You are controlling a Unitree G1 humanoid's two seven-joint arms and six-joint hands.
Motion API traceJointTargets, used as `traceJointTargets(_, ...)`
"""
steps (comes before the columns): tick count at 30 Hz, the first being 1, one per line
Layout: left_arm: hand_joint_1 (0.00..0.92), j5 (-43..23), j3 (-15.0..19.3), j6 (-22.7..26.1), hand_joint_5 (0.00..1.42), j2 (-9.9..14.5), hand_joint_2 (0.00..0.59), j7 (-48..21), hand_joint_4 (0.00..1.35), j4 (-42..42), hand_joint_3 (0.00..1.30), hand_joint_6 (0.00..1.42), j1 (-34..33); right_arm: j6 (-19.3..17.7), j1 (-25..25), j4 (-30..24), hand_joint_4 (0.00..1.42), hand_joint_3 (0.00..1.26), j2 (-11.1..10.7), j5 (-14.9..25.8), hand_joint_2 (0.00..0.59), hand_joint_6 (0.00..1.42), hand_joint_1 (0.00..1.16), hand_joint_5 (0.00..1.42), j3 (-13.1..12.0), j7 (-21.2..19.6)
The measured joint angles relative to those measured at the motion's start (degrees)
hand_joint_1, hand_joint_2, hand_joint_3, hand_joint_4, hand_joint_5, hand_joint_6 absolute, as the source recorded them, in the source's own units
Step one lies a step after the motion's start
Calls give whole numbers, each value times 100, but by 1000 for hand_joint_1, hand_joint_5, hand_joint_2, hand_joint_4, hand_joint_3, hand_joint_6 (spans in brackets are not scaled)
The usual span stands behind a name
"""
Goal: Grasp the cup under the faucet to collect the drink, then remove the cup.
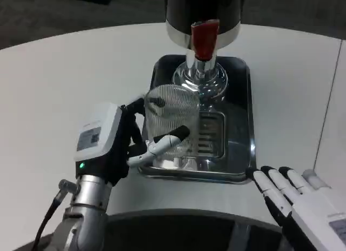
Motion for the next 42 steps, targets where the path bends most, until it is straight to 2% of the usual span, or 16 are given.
traceJointTargets(17,191,23,-670,12,985,-430,503,681,916,1356,766,1110,-905,-213,193,0,0,0,113,305,319,0,419,0,-352,0)
traceJointTargets(27,191,20,-919,16,977,-484,503,885,891,1835,756,1113,-1280,-208,202,0,0,0,119,406,319,0,420,0,-410,13)
traceJointTargets(34,172,-19,-922,11,872,-425,483,923,723,1971,636,1072,-1352,-148,202,0,0,0,119,432,320,0,421,0,-407,44)
traceJointTargets(38,159,-97,-890,12,739,-341,455,879,517,1977,518,1028,-1350,-99,202,0,0,0,119,433,320,0,421,0,-376,49)
traceJointTargets(42,143,-228,-878,5,657,-286,412,750,384,1970,386,945,-1331,-74,203,0,0,0,118,430,320,0,421,0,-265,53)
